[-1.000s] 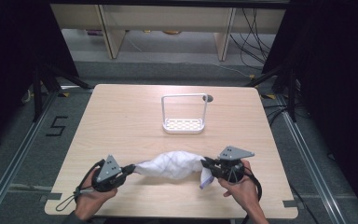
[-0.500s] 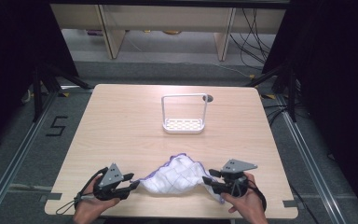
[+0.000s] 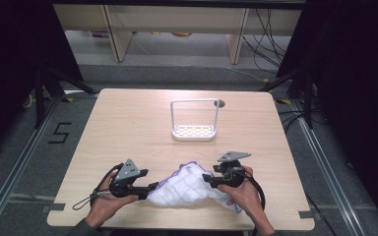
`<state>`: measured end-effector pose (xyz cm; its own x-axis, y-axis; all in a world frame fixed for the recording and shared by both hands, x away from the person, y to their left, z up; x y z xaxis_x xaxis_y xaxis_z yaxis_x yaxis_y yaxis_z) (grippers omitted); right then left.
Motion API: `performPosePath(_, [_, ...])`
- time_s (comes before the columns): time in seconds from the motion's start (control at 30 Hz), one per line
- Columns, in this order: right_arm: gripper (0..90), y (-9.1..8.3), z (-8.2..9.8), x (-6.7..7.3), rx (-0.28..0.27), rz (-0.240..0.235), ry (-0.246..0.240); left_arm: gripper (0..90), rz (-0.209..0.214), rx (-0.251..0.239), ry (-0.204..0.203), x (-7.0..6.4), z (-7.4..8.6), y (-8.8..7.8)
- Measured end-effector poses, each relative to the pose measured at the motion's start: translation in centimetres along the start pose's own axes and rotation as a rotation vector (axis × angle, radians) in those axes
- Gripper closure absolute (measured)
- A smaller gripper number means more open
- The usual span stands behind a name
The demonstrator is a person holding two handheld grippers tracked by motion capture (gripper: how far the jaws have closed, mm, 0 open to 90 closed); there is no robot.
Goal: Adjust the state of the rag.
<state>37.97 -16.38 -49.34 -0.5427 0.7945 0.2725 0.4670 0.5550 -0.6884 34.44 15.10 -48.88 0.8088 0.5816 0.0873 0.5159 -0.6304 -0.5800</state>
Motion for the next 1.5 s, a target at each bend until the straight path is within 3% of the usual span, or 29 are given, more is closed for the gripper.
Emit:
performPosePath(0.03, [52.2, 0.2, 0.0, 0.3, 0.010, -0.012, 0.022, 38.5, -0.005, -0.012, -0.023, 0.3, 0.0, -0.1])
performPosePath(0.07, [52.2, 0.2, 0.0, 0.3, 0.010, -0.012, 0.022, 38.4, -0.005, -0.012, -0.023, 0.3, 0.0, -0.1])
performPosePath(0.1, [69.0, 0.4, 0.2, 0.7, 0.070, -0.034, 0.002, 38.3, 0.000, -0.019, -0.031, 0.5, 0.0, -0.2])
performPosePath(0.13, [74.7, 0.5, 0.2, 0.8, 0.081, -0.050, -0.029, 38.2, -0.002, -0.024, -0.058, 0.7, -0.1, -0.3])
performPosePath(0.2, [79.5, 0.5, 0.3, 1.0, 0.071, -0.054, -0.043, 37.8, -0.004, -0.026, -0.067, 0.8, 0.0, -0.3])
performPosePath(0.23, [86.8, -0.1, 0.3, 1.4, 0.071, -0.085, -0.050, 37.2, 0.000, -0.031, -0.066, 1.0, 0.0, -0.4])
performPosePath(0.33, [88.9, -1.1, 0.3, 1.9, 0.045, -0.090, -0.088, 37.0, 0.006, -0.033, -0.078, 1.1, 0.1, -0.3])
performPosePath(0.4, [89.2, -2.6, 0.5, 2.3, -0.012, -0.101, -0.125, 36.7, 0.005, -0.040, -0.098, 1.3, -0.1, -0.1])
performPosePath(0.53, [89.3, -4.9, 1.9, 3.1, -0.040, -0.112, -0.166, 36.8, 0.025, -0.020, -0.095, 1.4, -0.5, 0.4])
performPosePath(0.73, [89.4, -7.0, 3.7, 2.8, -0.068, -0.088, -0.151, 40.8, 0.083, 0.009, -0.095, 1.5, -1.8, 2.5])
performPosePath(0.8, [89.4, -7.1, 4.1, 2.5, -0.078, -0.087, -0.153, 42.9, 0.107, 0.033, -0.076, 1.3, -2.4, 3.5])
performPosePath(0.83, [89.4, -7.2, 4.3, 2.4, -0.077, -0.084, -0.151, 44.0, 0.129, 0.055, -0.035, 1.1, -3.1, 4.5])
performPosePath(0.9, [89.4, -7.1, 4.4, 2.5, -0.069, -0.088, -0.139, 45.6, 0.139, 0.061, -0.035, 0.9, -3.5, 5.1])
performPosePath(0.93, [89.4, -7.0, 4.4, 2.5, -0.071, -0.088, -0.152, 45.9, 0.156, 0.079, -0.011, 0.9, -3.8, 5.5])
performPosePath(1.03, [89.4, -6.9, 4.4, 2.6, -0.072, -0.086, -0.154, 47.1, 0.179, 0.127, 0.005, 0.5, -4.8, 7.2])
performPosePath(1.2, [89.4, -7.0, 4.4, 2.7, -0.074, -0.093, -0.146, 49.6, 0.167, 0.183, 0.048, 0.0, -5.0, 8.7])
performPosePath(1.3, [89.4, -7.0, 4.4, 2.7, -0.076, -0.097, -0.146, 55.3, 0.170, 0.243, 0.110, -0.4, -4.9, 9.8])
performPosePath(1.33, [89.4, -7.0, 4.4, 2.7, -0.076, -0.097, -0.146, 60.6, 0.170, 0.243, 0.110, -0.4, -4.9, 9.8])
performPosePath(1.37, [89.4, -7.0, 4.4, 2.7, -0.076, -0.095, -0.152, 66.6, 0.180, 0.250, 0.135, -0.4, -4.7, 10.2])
performPosePath(1.47, [89.4, -7.1, 4.3, 2.7, -0.074, -0.099, -0.152, 83.3, 0.160, 0.266, 0.151, -0.7, -4.5, 10.7])
performPosePath(1.5, [89.4, -7.1, 4.3, 2.7, -0.078, -0.095, -0.156, 83.3, 0.158, 0.271, 0.175, -0.8, -4.5, 10.8])
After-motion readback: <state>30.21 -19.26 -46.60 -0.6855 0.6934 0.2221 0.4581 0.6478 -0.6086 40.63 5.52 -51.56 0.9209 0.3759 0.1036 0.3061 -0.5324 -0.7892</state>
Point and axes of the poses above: each handheld gripper's, and its own axes: y roughly forward along the jaws, z roughly out of its underside, x roughly to its left, the point moved 2 cm from there along y, roughly forward along the jaws, and after that the axes turned 10 degrees about y, right-handed, at the moved point
